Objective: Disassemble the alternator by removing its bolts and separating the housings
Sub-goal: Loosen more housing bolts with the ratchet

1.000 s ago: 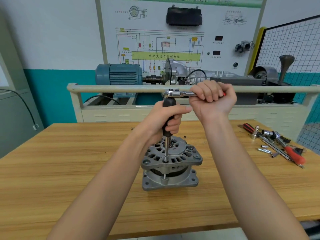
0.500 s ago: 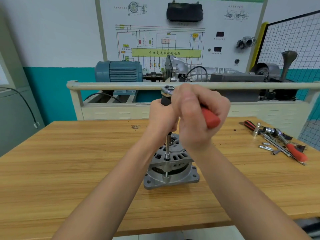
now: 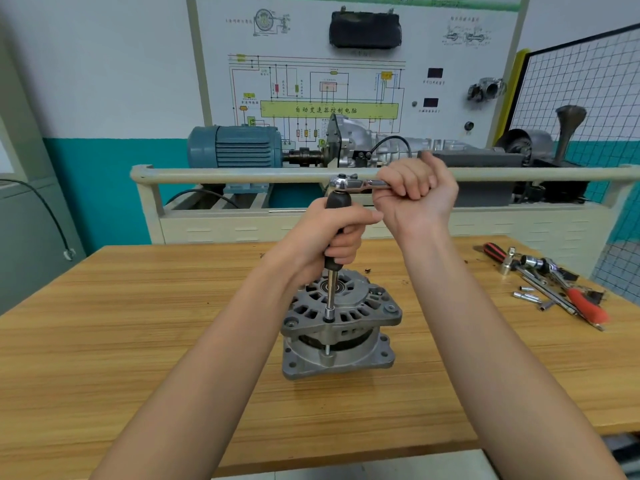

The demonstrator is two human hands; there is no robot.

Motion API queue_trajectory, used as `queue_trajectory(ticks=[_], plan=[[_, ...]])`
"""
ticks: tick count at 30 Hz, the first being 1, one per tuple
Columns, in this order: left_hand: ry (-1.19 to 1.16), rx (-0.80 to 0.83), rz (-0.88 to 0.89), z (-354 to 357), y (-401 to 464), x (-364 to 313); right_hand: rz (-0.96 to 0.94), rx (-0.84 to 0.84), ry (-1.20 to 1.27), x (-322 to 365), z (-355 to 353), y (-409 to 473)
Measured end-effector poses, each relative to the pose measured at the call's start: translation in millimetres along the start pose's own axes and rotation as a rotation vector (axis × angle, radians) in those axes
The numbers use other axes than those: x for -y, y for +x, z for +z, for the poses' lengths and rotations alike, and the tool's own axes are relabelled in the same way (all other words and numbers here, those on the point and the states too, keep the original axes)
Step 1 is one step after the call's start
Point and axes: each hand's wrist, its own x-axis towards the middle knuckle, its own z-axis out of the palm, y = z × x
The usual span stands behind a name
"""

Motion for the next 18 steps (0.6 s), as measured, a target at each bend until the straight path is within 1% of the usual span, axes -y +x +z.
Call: queue_trajectory(ticks=[3,5,6,8,11,13,14,16,18], plan=[[0.009,-0.107,-0.012,2,2,3,-0.024,-0.042,-0.012,-4,1,2],[0.019,-0.196,0.002,5,2,4,-0.108,-0.037,-0.072,-10,6,-6],[0.019,-0.239,0.012,6,2,5,-0.161,-0.006,-0.141,-13,8,-12],[0.025,-0.318,0.027,7,2,5,-0.288,0.130,-0.367,-22,11,-27],[0.058,-0.422,0.053,12,1,6,-0.582,0.366,-0.741,-43,9,-49],[0.091,-0.489,0.084,19,0,5,-0.753,0.439,-0.935,-55,8,-59],[0.093,-0.509,0.100,22,-1,5,-0.788,0.459,-0.993,-58,8,-61],[0.085,-0.535,0.117,23,-1,6,-0.782,0.469,-1.024,-57,11,-60],[0.074,-0.526,0.118,19,0,9,-0.676,0.424,-0.923,-46,15,-54]])
